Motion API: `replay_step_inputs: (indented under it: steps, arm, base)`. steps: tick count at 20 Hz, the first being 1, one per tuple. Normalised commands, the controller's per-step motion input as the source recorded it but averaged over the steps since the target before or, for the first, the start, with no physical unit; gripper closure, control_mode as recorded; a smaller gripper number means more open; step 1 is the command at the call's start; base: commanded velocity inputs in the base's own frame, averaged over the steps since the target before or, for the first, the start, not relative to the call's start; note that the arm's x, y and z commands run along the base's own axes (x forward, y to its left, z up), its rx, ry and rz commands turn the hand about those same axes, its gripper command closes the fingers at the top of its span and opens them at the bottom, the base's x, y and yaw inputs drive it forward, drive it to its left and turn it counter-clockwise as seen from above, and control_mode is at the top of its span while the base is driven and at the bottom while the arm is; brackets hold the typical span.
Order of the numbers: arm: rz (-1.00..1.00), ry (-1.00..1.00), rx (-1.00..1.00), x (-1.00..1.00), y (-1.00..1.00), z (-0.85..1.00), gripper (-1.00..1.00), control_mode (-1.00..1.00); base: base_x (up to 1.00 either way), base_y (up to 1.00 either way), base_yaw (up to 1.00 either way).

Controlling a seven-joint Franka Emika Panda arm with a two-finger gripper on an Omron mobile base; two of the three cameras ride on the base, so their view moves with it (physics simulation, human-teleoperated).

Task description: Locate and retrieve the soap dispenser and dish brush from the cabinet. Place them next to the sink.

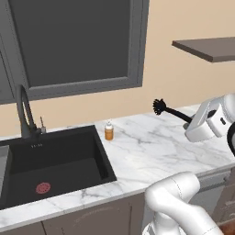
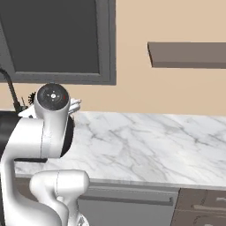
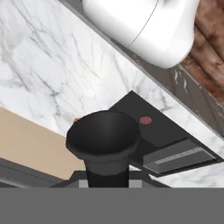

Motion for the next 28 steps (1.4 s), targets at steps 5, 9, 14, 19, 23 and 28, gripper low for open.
replay_step_inputs:
  steps: [5, 9, 14, 19, 23, 28]
  arm:
    - [0.0, 0.0, 0.0, 0.0, 0.0, 0.0, 1.0, 1.0]
    - [0.0, 0.0, 0.0, 0.0, 0.0, 0.0, 1.0, -1.0]
    - [0.0, 0.0, 0.0, 0.17, -0.03, -0.06, 1.0, -1.0]
    - [0.04, 0.03, -0.02, 0.68, -0.2, -0.26, 1.0, -1.0]
    - [0.04, 0.06, -0.11, 0.86, -0.33, -0.39, 1.0, -1.0]
    - [0.03, 0.01, -0.17, 0.76, -0.31, -0.5, 1.0, -1.0]
  base:
    - [-0.09, 0.69, -0.02]
    - [0.0, 0.03, 0.01]
    - [0.0, 0.0, 0.0]
    - [0.0, 0.0, 0.0]
    - [0.0, 0.0, 0.0]
    - [0.0, 0.0, 0.0]
